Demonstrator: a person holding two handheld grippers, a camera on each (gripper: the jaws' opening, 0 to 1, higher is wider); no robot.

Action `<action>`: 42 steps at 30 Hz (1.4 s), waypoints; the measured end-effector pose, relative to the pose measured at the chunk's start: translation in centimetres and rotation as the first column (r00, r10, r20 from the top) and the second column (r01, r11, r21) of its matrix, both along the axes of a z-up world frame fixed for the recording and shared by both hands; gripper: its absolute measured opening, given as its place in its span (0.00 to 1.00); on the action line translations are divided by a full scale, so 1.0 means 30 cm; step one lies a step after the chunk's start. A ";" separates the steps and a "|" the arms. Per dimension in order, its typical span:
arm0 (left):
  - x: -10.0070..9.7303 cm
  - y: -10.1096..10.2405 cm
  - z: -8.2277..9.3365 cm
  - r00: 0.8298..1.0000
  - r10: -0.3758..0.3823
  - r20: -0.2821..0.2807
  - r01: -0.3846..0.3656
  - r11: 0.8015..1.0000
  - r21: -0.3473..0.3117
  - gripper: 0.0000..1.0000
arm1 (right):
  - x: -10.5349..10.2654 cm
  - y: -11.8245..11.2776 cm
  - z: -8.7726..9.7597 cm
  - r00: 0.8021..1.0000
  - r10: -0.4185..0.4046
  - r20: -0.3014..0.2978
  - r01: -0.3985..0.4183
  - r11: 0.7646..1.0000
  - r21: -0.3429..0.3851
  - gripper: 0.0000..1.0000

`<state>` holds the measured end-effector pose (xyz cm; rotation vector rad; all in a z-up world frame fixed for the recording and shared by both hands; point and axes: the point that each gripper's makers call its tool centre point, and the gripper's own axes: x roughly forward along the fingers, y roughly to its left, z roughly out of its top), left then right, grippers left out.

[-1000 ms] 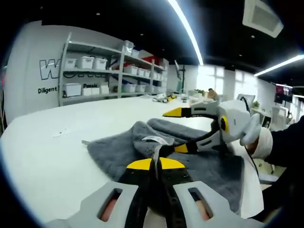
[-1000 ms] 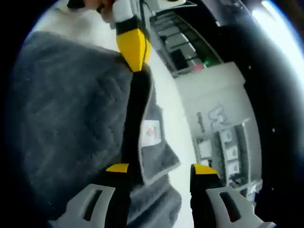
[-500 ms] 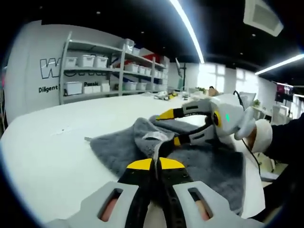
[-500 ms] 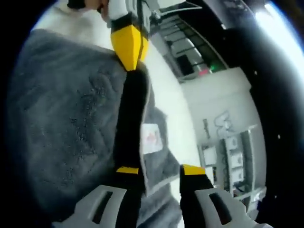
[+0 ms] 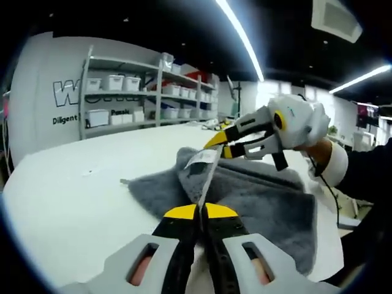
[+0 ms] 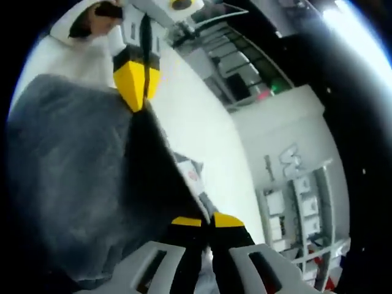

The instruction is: Open the folded towel by lifting each exposed corner and separating the folded layers until the towel lies flat within the target outline without major curled edges

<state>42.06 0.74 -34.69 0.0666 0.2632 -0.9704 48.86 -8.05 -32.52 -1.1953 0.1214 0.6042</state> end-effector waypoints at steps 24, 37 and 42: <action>0.069 0.277 0.070 0.997 0.074 0.027 -0.072 0.995 -0.065 0.02 | 0.134 0.312 0.004 0.995 0.007 -0.100 0.008 0.989 0.147 0.00; 0.097 0.424 0.044 0.989 0.150 0.017 -0.150 0.988 -0.029 0.02 | 0.168 0.464 -0.005 0.990 0.030 -0.138 -0.004 0.983 0.181 0.00; 0.112 0.487 0.000 0.980 0.195 0.030 -0.197 0.978 0.075 0.03 | 0.151 0.518 -0.006 0.989 0.034 -0.143 -0.001 0.973 0.230 0.00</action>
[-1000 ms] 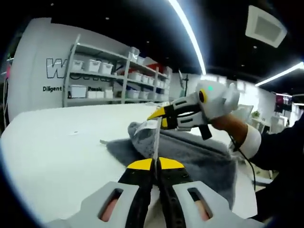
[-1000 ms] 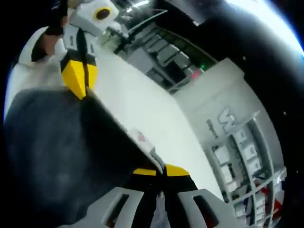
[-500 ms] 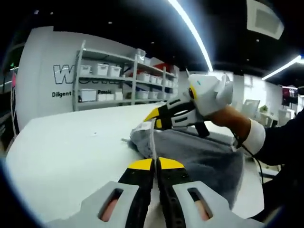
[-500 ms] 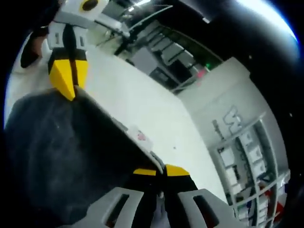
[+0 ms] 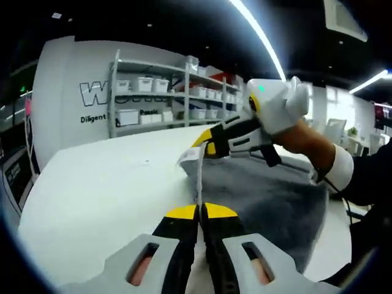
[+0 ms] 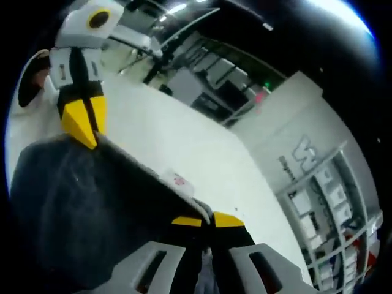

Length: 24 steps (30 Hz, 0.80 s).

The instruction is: Open the folded towel by lifting each exposed corner and separating the folded layers until the towel lies flat within the target outline without major curled edges

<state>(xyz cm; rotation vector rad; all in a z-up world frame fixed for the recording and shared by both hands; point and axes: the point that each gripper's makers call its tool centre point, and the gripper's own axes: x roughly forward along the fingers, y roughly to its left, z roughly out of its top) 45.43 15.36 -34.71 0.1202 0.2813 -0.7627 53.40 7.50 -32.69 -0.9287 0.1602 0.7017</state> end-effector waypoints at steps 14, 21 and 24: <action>-0.077 0.050 0.005 0.999 0.046 0.025 -0.046 0.999 0.013 0.02 | -0.002 0.101 0.018 0.999 0.041 0.024 -0.041 0.999 -0.002 0.00; -0.109 0.108 0.022 0.998 0.066 -0.010 -0.066 0.992 -0.107 0.02 | -0.032 0.154 0.016 0.996 0.090 0.014 -0.090 0.996 0.024 0.00; -0.121 0.132 0.019 0.997 0.075 -0.030 -0.079 0.987 -0.140 0.02 | -0.042 0.183 0.004 0.994 0.109 -0.011 -0.109 0.993 0.038 0.00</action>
